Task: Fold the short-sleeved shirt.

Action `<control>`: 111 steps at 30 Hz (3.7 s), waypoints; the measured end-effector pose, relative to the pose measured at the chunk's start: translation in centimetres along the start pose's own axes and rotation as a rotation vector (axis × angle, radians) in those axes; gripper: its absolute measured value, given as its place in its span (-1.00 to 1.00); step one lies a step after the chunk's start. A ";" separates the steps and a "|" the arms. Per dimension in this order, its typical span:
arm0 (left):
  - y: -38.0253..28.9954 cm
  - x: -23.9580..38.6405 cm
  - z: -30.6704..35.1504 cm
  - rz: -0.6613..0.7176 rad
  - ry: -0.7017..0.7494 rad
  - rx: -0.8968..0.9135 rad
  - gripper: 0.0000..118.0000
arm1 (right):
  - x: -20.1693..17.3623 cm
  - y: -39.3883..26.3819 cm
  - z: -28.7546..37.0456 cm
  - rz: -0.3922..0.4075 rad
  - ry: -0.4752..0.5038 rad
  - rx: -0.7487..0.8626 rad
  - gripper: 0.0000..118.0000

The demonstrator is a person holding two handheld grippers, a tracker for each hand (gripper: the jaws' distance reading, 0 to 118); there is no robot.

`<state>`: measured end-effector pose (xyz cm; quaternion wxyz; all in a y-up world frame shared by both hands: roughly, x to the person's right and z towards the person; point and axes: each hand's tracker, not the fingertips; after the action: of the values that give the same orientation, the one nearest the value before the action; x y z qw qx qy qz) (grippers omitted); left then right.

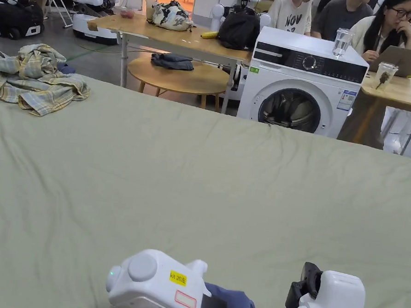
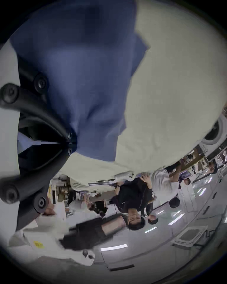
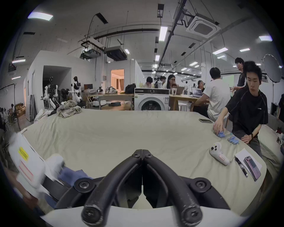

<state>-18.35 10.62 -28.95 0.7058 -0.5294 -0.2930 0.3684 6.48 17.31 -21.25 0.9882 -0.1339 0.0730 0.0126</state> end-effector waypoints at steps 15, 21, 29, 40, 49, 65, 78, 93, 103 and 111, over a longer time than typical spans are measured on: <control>-1.0 3.0 1.3 -0.139 0.194 0.082 -1.00 | 0.2 1.2 0.7 0.037 -0.021 0.069 -1.00; -3.4 5.5 8.5 -0.364 0.400 0.423 -1.00 | -0.4 1.3 0.3 0.033 -0.020 0.076 -1.00; -8.9 6.5 12.2 -0.673 0.738 0.923 -1.00 | -2.2 1.9 -0.3 0.023 -0.012 0.110 -1.00; -11.5 6.2 14.5 -0.688 0.825 1.240 -1.00 | -3.0 3.1 -0.2 0.019 0.000 0.143 -1.00; -11.3 4.6 16.3 -0.631 0.795 1.201 -1.00 | -5.2 -3.5 1.0 0.075 0.156 -0.186 -1.00; -9.0 -1.8 18.1 -0.428 0.595 0.651 -1.00 | -6.3 -8.1 -4.9 0.053 0.090 -0.473 -1.00; -3.3 -11.5 17.3 -0.017 -0.062 0.208 0.37 | -6.0 -7.7 -4.6 0.046 0.113 -0.487 -1.00; -0.9 -11.7 9.0 0.018 -0.099 0.095 -0.57 | -5.7 -7.6 -4.6 0.034 0.118 -0.485 -1.00; -1.4 -10.4 10.4 0.076 -0.142 0.113 -0.68 | -6.1 -6.3 -3.3 0.068 0.118 -0.418 -1.00; 0.8 -8.0 16.4 0.045 -0.108 0.136 -0.68 | -7.1 -3.5 -3.4 0.073 0.140 -0.302 -1.00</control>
<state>-36.14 12.82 -25.50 0.7149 -0.4659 -0.2931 0.4312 -0.87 13.00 -22.54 0.9482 -0.2787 0.1437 0.0500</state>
